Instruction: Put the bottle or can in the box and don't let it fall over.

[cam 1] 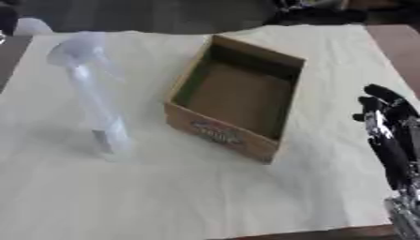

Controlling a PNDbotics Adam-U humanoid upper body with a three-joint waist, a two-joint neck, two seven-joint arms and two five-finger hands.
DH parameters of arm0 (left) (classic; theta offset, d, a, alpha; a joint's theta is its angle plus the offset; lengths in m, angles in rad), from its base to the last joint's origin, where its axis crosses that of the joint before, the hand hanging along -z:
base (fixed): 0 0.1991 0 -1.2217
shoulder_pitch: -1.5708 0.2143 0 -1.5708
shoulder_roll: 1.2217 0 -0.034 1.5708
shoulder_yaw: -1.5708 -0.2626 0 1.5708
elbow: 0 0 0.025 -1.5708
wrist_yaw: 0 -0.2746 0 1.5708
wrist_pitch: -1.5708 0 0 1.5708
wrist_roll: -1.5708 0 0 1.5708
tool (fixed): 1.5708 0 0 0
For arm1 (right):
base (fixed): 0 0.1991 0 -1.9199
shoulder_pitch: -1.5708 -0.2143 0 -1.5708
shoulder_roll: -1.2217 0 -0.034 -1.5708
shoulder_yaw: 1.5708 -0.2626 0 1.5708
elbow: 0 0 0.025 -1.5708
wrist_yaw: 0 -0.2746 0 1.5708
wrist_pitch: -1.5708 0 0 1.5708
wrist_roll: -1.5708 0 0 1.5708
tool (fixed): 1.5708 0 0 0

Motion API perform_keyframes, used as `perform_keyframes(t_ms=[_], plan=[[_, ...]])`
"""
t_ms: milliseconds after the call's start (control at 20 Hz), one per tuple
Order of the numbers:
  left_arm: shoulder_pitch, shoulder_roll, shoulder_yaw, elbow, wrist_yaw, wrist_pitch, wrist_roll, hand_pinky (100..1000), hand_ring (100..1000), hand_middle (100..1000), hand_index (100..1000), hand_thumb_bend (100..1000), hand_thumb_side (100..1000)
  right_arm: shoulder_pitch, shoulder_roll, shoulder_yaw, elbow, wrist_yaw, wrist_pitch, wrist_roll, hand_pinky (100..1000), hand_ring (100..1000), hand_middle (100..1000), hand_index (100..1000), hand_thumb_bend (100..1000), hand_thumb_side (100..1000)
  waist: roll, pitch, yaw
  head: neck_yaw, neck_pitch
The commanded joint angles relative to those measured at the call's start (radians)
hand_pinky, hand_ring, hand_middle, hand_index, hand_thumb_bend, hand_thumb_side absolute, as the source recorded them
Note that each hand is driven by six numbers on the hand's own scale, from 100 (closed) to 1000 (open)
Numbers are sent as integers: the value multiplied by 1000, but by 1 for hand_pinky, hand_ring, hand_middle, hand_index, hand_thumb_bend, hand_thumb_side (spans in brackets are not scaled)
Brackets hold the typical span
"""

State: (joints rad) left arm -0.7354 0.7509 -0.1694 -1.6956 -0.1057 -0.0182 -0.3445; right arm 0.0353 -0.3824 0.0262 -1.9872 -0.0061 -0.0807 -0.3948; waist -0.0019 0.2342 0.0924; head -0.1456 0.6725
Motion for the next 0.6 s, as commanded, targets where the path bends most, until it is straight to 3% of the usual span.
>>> perform_keyframes(t_ms=[50,600], plan=[[-35,-1,-11,12,-13,-4,-10,964,803,932,922,153,658,-9,-21,1,-13,-9,-1,8,683,823,803,818,100,608,3,-22,-1,4,-15],[-93,-74,-47,63,-16,-49,-89,974,808,934,922,175,733,-11,-12,7,-13,-15,14,9,682,822,802,816,100,614,5,-17,-4,9,-13]])
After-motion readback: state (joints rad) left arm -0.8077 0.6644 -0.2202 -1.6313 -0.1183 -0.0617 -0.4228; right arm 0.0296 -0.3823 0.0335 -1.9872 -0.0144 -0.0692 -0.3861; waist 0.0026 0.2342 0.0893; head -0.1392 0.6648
